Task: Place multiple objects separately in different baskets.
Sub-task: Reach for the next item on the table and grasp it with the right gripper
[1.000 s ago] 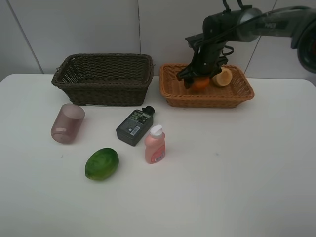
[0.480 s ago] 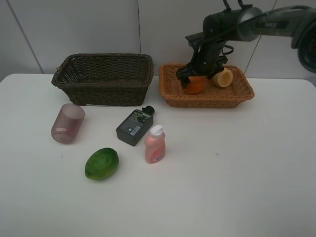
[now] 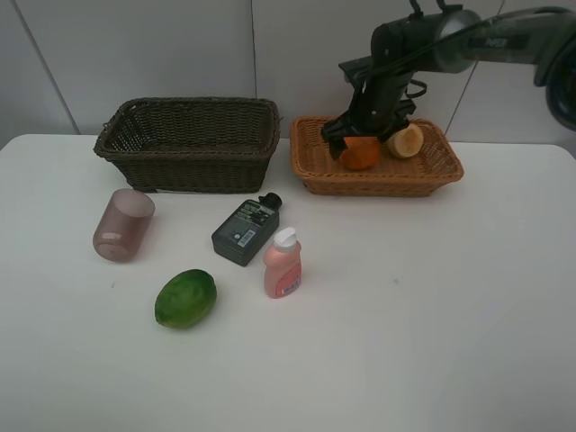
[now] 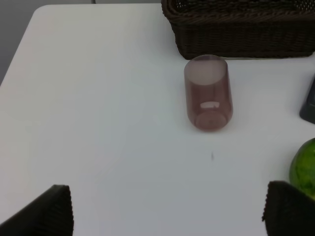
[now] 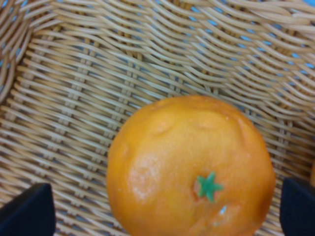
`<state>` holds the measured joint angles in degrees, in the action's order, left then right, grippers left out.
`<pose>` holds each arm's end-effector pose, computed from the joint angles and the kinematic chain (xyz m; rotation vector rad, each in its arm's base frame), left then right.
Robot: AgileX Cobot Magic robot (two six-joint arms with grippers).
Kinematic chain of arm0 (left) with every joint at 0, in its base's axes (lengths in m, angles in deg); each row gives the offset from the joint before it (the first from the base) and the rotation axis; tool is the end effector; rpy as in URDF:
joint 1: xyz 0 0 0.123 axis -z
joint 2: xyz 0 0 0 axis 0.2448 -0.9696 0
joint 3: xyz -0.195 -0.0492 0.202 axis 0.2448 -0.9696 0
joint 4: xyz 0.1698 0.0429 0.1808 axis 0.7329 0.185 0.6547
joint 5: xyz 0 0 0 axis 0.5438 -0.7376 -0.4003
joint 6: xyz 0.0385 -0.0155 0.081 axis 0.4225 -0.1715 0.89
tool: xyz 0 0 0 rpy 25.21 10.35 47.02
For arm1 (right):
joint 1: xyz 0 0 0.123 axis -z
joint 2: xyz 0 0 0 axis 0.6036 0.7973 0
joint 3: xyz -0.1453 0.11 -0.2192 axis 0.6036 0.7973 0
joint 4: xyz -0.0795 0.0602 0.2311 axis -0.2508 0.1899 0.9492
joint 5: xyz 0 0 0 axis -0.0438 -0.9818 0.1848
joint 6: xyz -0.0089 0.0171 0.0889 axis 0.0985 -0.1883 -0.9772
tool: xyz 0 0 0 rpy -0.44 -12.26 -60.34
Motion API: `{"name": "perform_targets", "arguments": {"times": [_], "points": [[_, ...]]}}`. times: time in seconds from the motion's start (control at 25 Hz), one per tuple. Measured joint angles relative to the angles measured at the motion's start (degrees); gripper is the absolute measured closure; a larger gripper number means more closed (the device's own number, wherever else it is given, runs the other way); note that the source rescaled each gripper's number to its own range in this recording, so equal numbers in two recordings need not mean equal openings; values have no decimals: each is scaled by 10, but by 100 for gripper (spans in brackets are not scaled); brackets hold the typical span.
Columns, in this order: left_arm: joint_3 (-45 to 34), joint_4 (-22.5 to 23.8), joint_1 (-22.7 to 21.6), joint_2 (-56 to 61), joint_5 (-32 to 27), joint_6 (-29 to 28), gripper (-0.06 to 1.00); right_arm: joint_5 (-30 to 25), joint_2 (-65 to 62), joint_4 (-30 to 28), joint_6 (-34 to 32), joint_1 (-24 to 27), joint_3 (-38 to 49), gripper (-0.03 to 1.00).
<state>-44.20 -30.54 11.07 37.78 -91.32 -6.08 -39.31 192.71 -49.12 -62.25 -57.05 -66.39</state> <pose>-0.0070 0.0017 0.2792 -0.0682 2.0276 0.0567 0.4833 0.1588 0.1587 -0.5318 2.6384 -0.1515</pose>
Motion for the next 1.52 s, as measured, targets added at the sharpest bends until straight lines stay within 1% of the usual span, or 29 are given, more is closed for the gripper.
{"name": "perform_targets", "arguments": {"times": [0.2,0.44,0.6,0.8,0.88,1.04,1.24,1.36,1.52], "points": [[0,0,0,0,0,0,-6,-21,-17,2,0,0,-1,-3],[0,0,0,0,0,0,-6,-78,-41,10,0,0,-1,-3],[0,0,0,0,0,0,-6,-106,-64,21,0,0,-1,-3],[0,0,0,0,0,0,-6,-136,-88,23,6,0,-1,-3],[0,0,0,0,0,0,-6,-156,-96,23,24,0,-1,-3],[0,0,0,0,0,0,-6,-185,-110,26,90,-6,-1,-3],[0,0,0,0,0,0,-6,-212,-133,55,185,-18,-1,-3],[0,0,0,0,0,0,-6,-216,-145,66,235,-34,-1,-3],[0,0,0,0,0,0,-6,-216,-161,69,257,-66,-1,-3]]}}
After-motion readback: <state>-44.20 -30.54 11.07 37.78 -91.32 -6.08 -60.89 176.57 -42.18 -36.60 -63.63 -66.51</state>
